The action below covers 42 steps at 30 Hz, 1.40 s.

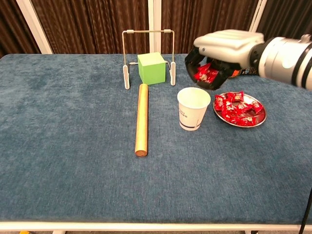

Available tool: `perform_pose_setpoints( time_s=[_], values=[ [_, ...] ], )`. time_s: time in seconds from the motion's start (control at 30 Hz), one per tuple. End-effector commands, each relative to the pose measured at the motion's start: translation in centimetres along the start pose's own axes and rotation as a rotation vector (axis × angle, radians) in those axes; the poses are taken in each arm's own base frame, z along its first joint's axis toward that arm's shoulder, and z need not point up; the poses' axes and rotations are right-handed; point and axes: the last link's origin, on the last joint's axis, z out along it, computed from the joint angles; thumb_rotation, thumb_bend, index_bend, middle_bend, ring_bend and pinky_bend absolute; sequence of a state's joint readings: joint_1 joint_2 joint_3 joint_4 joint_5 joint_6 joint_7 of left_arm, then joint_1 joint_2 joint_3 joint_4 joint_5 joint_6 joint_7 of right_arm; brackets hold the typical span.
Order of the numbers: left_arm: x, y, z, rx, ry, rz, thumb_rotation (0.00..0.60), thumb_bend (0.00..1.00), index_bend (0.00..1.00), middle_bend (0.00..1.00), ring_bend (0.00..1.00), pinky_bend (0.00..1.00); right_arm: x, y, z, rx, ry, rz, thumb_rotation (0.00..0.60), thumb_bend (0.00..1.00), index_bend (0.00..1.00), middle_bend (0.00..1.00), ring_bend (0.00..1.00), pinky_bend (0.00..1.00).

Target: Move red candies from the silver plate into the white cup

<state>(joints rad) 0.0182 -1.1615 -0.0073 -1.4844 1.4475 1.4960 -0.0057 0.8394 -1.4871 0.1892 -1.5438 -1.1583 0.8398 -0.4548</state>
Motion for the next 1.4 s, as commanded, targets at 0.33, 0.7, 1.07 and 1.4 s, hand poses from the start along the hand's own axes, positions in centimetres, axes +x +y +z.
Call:
perform_pose_setpoints(
  time_s=[0.33, 0.7, 1.07, 1.4],
  values=[
    [-0.2, -0.2, -0.2, 0.003, -0.001, -0.009, 0.600, 0.00, 0.27, 0.28, 0.20, 0.21, -1.4, -1.0, 0.5, 0.012, 0.004, 0.023, 0.600, 0.36, 0.52, 0.56, 0.83, 1.00],
    [-0.3, -0.4, -0.2, 0.010, -0.010, -0.016, 0.600, 0.00, 0.27, 0.28, 0.20, 0.21, -1.5, -1.6, 0.9, 0.031, 0.011, 0.035, 0.600, 0.35, 0.43, 0.50, 0.82, 1.00],
    [-0.4, -0.6, -0.4, 0.013, -0.013, -0.020, 0.600, 0.00, 0.27, 0.28, 0.20, 0.21, -1.2, -1.7, 0.6, 0.039, 0.031, 0.046, 0.600, 0.33, 0.37, 0.43, 0.80, 1.00],
    [0.0, -0.2, -0.3, -0.001, 0.000, -0.021, 0.600, 0.00, 0.27, 0.28, 0.20, 0.21, 1.0, 3.6, -2.0, -0.105, 0.121, 0.015, 0.600, 0.11, 0.37, 0.42, 0.80, 1.00]
  ],
)
